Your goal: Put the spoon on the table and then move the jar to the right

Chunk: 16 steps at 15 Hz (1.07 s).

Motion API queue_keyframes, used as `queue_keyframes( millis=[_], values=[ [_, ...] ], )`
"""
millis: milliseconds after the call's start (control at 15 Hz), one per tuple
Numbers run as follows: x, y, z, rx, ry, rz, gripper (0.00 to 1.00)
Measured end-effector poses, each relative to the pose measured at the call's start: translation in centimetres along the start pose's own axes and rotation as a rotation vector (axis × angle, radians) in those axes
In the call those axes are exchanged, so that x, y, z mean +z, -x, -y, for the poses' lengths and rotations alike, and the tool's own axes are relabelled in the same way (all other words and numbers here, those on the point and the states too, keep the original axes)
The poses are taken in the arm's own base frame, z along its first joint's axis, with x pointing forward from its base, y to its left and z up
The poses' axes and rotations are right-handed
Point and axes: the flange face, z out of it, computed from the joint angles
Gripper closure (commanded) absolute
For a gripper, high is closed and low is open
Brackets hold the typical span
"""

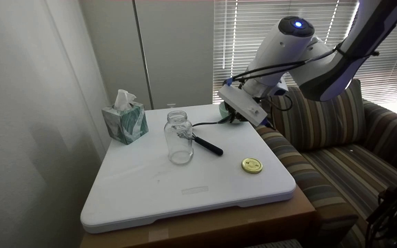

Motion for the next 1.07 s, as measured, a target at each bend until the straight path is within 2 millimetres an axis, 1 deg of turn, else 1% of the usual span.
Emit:
queue_keyframes(
  millis=[333, 400, 600, 733, 1067],
  values=[
    [0.9, -0.2, -1.2, 0.021, -0.019, 0.028, 0.98],
    [1.2, 0.0, -1.3, 0.026, -0.017, 0.030, 0.98],
    [1.6, 1.3, -1.2, 0.041, -0.020, 0.062, 0.98],
    [1.8, 1.8, -1.2, 0.043, -0.020, 0.081, 0.98],
    [2.0, 1.4, -1.4, 0.031, -0.017, 0.086, 0.98]
  ],
)
